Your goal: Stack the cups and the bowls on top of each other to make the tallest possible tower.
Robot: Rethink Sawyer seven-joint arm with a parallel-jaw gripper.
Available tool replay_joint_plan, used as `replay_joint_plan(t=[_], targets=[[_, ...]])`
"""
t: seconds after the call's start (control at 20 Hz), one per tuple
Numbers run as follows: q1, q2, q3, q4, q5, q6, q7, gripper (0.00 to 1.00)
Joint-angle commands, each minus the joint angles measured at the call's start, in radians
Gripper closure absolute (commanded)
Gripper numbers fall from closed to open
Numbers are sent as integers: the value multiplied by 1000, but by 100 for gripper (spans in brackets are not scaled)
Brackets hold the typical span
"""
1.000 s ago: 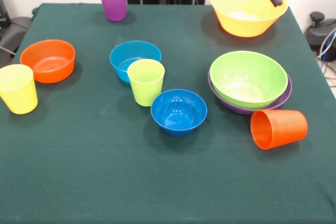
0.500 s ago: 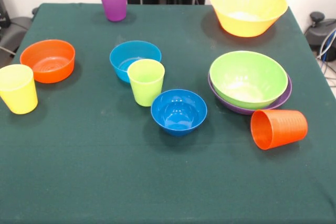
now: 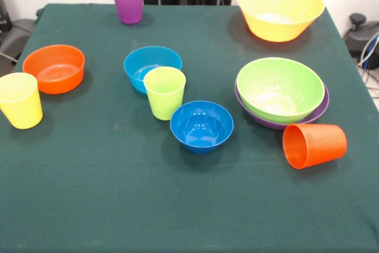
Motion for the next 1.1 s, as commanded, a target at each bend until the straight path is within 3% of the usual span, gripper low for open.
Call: replay_joint_plan(t=[0.05,0.25,0.9,0.95,1.1], targets=[[-75,-52,149,128,-65,171,-150,0],[-198,-7,286,198,-140,89,-135,0],[-273,149,396,219,-217,45,-85,0],[-252,167,367,211,-231,32,-80,0],[-265,206,388,222,-253,37,-84,0]])
